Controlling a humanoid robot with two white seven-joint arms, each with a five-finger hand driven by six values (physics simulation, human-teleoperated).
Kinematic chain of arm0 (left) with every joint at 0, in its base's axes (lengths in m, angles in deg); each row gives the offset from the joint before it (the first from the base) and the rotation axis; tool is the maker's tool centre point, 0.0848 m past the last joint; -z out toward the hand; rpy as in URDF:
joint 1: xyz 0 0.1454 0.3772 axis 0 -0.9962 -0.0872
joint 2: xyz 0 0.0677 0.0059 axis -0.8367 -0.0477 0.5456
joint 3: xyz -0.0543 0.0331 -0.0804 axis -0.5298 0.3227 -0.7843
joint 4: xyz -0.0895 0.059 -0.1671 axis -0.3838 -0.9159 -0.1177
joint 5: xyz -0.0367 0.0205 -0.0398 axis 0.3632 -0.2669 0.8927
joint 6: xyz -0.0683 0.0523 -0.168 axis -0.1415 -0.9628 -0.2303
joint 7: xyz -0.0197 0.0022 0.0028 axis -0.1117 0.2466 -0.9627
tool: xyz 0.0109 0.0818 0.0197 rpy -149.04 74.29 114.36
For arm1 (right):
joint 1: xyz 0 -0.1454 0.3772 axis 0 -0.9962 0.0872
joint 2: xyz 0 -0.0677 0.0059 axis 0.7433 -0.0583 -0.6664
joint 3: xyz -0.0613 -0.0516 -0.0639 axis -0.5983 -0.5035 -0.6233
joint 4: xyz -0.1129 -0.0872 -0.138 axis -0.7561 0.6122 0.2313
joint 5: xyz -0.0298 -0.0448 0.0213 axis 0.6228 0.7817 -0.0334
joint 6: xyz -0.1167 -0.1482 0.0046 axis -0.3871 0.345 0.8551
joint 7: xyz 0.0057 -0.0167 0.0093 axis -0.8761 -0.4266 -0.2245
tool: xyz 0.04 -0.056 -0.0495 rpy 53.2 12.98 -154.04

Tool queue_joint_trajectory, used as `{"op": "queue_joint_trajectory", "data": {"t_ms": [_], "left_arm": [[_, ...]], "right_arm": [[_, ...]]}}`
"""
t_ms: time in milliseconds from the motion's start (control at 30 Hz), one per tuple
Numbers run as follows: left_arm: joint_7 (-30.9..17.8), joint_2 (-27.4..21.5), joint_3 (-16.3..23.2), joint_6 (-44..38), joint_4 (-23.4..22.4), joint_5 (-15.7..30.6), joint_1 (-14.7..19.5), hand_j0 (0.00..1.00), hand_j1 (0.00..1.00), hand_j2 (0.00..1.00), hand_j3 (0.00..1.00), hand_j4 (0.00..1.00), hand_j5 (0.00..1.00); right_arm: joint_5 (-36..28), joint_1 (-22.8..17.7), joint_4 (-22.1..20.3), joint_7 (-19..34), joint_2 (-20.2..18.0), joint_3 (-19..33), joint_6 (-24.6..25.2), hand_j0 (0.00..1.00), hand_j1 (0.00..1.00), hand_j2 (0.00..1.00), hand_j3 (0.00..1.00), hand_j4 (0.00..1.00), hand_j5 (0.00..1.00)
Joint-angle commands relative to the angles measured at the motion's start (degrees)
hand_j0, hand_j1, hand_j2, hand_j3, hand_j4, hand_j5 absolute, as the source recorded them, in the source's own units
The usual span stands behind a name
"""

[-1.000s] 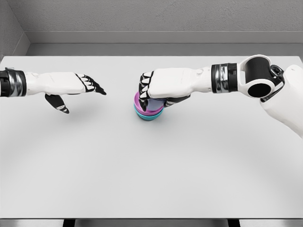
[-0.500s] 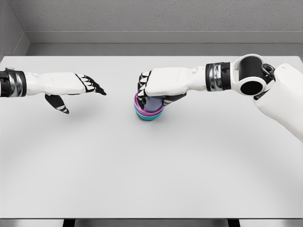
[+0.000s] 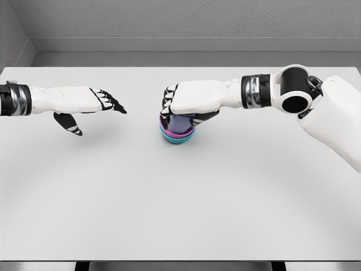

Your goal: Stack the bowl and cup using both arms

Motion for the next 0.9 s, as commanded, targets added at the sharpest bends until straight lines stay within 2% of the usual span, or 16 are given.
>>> {"op": "queue_joint_trajectory", "data": {"t_ms": [0, 133, 167, 200, 333, 433, 500, 567, 600, 633, 667, 700, 733, 867], "left_arm": [[0.02, -0.04, -0.05, -0.14, 0.01, 0.30, 0.00, 1.00, 1.00, 1.00, 1.00, 1.00, 1.00], [0.02, -0.04, -0.05, -0.14, -0.08, 0.30, 0.00, 1.00, 1.00, 1.00, 1.00, 1.00, 1.00], [0.02, -0.04, -0.14, -0.14, 0.01, 0.30, 0.00, 1.00, 1.00, 1.00, 1.00, 1.00, 1.00], [0.02, -0.04, -0.14, -0.14, 0.01, 0.30, 0.00, 1.00, 1.00, 1.00, 1.00, 1.00, 1.00], [0.02, -0.04, -0.05, -0.14, 0.01, 0.30, 0.00, 1.00, 1.00, 1.00, 1.00, 1.00, 1.00], [0.02, -0.04, -0.14, -0.14, -0.08, 0.30, 0.00, 1.00, 1.00, 1.00, 1.00, 1.00, 1.00], [0.02, -0.04, -0.14, -0.14, -0.08, 0.30, 0.00, 1.00, 1.00, 1.00, 1.00, 1.00, 1.00], [0.02, -0.04, -0.14, -0.14, -0.17, 0.30, 0.00, 1.00, 1.00, 1.00, 1.00, 1.00, 1.00], [0.02, -0.13, -0.14, -0.14, -0.25, 0.30, 0.00, 1.00, 1.00, 1.00, 1.00, 1.00, 1.00], [0.02, -0.13, -0.14, -0.14, -0.25, 0.39, -0.18, 1.00, 1.00, 1.00, 1.00, 1.00, 1.00], [0.02, -0.13, -0.22, -0.14, -0.25, 0.39, -0.26, 1.00, 1.00, 1.00, 1.00, 1.00, 1.00], [0.02, -0.22, -0.23, -0.14, -0.69, 0.39, -0.26, 1.00, 1.00, 1.00, 1.00, 1.00, 1.00], [0.02, -0.13, -0.23, -0.14, -1.66, 0.39, -0.26, 1.00, 1.00, 1.00, 1.00, 1.00, 1.00], [0.02, -0.13, -0.23, -0.14, -2.89, 0.39, -0.35, 1.00, 1.00, 1.00, 1.00, 1.00, 1.00]], "right_arm": [[-0.29, 0.00, 0.03, -0.04, 0.02, 0.18, 0.18, 0.75, 0.75, 0.75, 0.75, 0.75, 0.75], [-0.29, 0.00, -0.05, -0.04, -0.06, 0.70, 0.18, 0.97, 0.97, 0.97, 0.97, 0.97, 0.97], [0.07, 0.17, -0.05, -0.04, -0.06, 0.88, 0.18, 1.00, 1.00, 1.00, 1.00, 1.00, 1.00], [0.07, 0.26, -0.14, -0.04, 0.02, 0.97, 0.18, 1.00, 1.00, 1.00, 1.00, 1.00, 1.00], [-0.37, 0.09, -0.84, -0.04, -0.68, 7.37, 0.18, 1.00, 1.00, 1.00, 1.00, 1.00, 1.00], [-0.81, -0.44, -2.08, -0.04, -4.02, 11.25, 0.18, 1.00, 1.00, 1.00, 1.00, 1.00, 1.00], [-3.27, -1.23, -2.08, -0.04, -7.97, 13.18, 0.18, 1.00, 1.00, 1.00, 1.00, 1.00, 1.00], [-4.07, -4.74, -1.46, -0.04, -12.98, 17.66, 0.18, 1.00, 1.00, 1.00, 1.00, 1.00, 1.00], [-4.07, -7.20, 0.38, -0.04, -14.91, 20.03, 0.18, 1.00, 1.00, 1.00, 1.00, 1.00, 1.00], [-4.15, -8.00, 6.52, -0.04, -15.80, 20.48, 0.18, 1.00, 1.00, 1.00, 1.00, 1.00, 1.00], [-4.15, -8.00, 15.13, -0.04, -15.80, 20.83, 0.18, 1.00, 1.00, 1.00, 1.00, 1.00, 1.00], [-4.15, -8.09, 20.76, -0.04, -15.80, 22.50, 0.18, 1.00, 1.00, 1.00, 1.00, 1.00, 1.00], [-4.15, -8.09, 24.64, -0.04, -15.80, 23.20, 0.18, 1.00, 1.00, 1.00, 1.00, 1.00, 1.00], [-4.15, -8.53, 24.82, -0.04, -15.71, 24.08, 0.18, 1.00, 1.00, 1.00, 1.00, 1.00, 1.00]]}}
